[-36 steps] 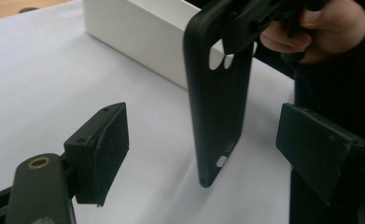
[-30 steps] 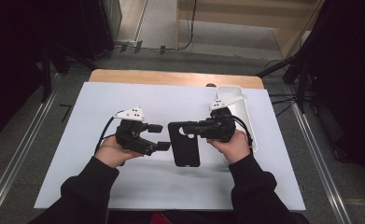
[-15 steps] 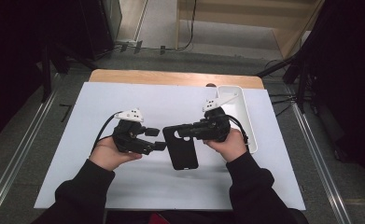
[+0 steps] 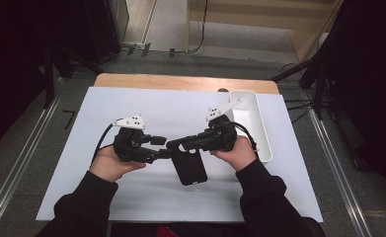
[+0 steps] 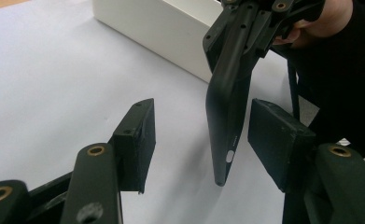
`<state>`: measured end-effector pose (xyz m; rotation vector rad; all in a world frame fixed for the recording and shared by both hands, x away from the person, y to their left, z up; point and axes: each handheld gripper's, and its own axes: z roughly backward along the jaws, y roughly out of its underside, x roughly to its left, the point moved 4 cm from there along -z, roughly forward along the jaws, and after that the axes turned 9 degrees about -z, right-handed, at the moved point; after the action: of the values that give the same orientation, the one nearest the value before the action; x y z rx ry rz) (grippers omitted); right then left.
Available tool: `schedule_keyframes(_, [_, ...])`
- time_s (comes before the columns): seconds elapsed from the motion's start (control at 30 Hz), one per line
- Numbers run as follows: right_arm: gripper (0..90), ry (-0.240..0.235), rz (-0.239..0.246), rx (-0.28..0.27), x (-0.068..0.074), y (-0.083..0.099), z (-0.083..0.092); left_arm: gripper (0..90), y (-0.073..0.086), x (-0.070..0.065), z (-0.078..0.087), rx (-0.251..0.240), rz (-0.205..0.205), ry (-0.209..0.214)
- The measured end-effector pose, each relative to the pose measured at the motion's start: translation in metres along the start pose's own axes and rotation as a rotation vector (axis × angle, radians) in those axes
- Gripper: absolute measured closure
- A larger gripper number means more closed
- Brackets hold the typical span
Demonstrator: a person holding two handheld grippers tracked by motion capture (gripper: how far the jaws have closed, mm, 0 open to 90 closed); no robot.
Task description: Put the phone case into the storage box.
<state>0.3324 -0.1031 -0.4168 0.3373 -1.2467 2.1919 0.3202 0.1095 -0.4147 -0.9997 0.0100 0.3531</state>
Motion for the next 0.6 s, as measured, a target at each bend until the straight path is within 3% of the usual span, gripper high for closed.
schedule_keyframes(0.37, [75.0, -0.037, 0.027, 0.044, 0.006, 0.002, -0.006, 56.2, -0.001, -0.008, -0.001, -0.007, -0.027, 0.067])
schedule_keyframes(0.6, [75.0, -0.056, 0.026, 0.049, 0.008, 0.003, -0.007, 67.6, -0.001, -0.011, -0.004, 0.016, -0.032, 0.095])
